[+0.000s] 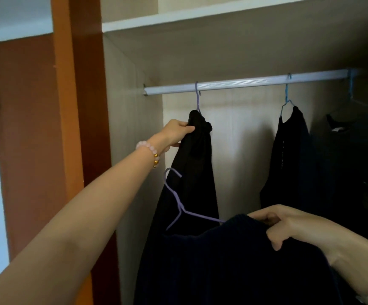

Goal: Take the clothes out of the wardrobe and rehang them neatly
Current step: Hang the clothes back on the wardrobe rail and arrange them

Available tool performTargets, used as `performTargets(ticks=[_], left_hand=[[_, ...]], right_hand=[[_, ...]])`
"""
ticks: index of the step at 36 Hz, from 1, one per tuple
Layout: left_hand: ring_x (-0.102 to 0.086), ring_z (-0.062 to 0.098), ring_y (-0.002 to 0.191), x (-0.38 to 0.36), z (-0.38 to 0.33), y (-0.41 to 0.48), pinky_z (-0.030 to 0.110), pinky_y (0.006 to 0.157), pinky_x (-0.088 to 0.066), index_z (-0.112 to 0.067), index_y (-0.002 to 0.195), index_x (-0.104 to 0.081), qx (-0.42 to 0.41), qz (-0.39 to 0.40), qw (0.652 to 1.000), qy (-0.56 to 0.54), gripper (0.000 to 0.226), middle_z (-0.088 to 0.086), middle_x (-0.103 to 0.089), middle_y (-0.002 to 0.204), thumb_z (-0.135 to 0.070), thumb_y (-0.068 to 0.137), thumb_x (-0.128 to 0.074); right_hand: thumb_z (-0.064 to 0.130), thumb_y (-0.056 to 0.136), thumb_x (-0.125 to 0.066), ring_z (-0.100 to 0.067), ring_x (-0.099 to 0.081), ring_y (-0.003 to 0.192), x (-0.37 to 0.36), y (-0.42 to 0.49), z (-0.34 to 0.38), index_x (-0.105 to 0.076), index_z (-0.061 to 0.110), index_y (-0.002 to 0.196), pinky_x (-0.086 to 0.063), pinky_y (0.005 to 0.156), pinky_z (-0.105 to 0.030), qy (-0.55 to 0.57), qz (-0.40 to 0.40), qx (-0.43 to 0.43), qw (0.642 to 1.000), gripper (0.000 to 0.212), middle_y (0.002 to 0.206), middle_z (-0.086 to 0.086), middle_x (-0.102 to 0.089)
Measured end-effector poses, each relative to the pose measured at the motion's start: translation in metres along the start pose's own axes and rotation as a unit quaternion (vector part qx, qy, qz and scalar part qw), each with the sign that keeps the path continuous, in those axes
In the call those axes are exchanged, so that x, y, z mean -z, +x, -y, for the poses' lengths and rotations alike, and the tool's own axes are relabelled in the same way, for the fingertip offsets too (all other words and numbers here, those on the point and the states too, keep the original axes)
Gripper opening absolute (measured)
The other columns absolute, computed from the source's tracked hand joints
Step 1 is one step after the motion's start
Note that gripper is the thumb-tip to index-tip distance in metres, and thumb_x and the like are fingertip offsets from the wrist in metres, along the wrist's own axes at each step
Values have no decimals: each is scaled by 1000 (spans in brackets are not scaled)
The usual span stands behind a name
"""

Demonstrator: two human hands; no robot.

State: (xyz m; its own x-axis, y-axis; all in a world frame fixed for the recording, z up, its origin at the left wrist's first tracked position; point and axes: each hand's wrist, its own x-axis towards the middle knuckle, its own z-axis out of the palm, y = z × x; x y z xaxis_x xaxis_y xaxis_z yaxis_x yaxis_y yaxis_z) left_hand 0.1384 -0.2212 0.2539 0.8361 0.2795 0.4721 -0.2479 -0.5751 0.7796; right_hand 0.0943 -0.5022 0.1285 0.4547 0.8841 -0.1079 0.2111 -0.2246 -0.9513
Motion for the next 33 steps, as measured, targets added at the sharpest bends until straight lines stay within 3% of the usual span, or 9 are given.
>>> performTargets(ticks=[3,6,9,17,22,25,28,31,33], left_hand=[[-60,20,104,4,-5,2,31,81,-53,-5,127,-56,20,31,999,21,35,9,-62,121,-19,95,-52],[-58,23,116,5,-10,2,37,90,-54,-5,131,-52,38,75,996,41,39,8,-59,128,-18,94,-53],[-58,24,117,1,-14,0,36,87,-56,-4,135,-47,48,97,994,26,45,9,-58,131,-16,92,-56],[-55,23,120,-10,-1,4,28,82,-55,-6,142,-37,43,109,992,-37,57,9,-53,137,-17,91,-58],[-58,20,114,-5,0,-6,21,75,-56,-9,139,-43,15,109,993,-48,48,8,-57,132,-19,94,-55],[-58,16,110,8,-3,-15,25,87,-52,-10,142,-38,-19,67,997,38,52,4,-55,131,-23,94,-53],[-57,18,115,33,-3,-26,28,97,-43,-12,140,-41,-83,-10,978,192,52,2,-57,130,-30,93,-54],[-55,19,118,60,-3,-45,30,99,-41,-15,138,-45,-135,-89,924,346,46,3,-57,131,-28,94,-52],[-55,21,117,78,-4,-64,37,95,-47,-17,136,-45,-169,-151,857,462,43,4,-56,131,-26,94,-50]], right_hand=[[-7,52,-46,-21,-65,76,-11,10,2,-74,5,101,-47,54,-21,-10,21,1,1000,58,91,-18,-68],[-7,51,-45,-21,-64,74,-22,24,-1,-73,2,99,-46,55,-21,-20,24,-5,1000,57,86,-16,-68],[-5,50,-47,-22,-62,73,-29,43,-9,-74,1,98,-44,57,-23,-26,12,-21,999,54,81,-14,-66],[-2,47,-48,-22,-61,75,-36,97,-19,-68,-6,98,-44,58,-22,7,-62,-28,998,55,80,-13,-62],[-4,57,-53,-28,-62,93,-28,119,-6,-63,4,94,-52,76,-33,87,-138,4,987,40,99,-15,-64],[-2,48,-50,-29,-61,78,-19,128,4,-60,-9,83,-48,62,-30,90,-158,35,983,37,86,-16,-59],[0,43,-48,-28,-55,71,-11,137,16,-56,7,82,-42,55,-24,84,-187,67,977,40,80,-13,-52],[0,42,-47,-27,-53,69,-7,145,31,-50,7,60,-39,57,-28,74,-201,94,972,19,69,-10,-51],[1,43,-46,-27,-52,68,-8,149,42,-47,7,57,-38,56,-28,58,-211,103,970,15,68,-9,-50]])
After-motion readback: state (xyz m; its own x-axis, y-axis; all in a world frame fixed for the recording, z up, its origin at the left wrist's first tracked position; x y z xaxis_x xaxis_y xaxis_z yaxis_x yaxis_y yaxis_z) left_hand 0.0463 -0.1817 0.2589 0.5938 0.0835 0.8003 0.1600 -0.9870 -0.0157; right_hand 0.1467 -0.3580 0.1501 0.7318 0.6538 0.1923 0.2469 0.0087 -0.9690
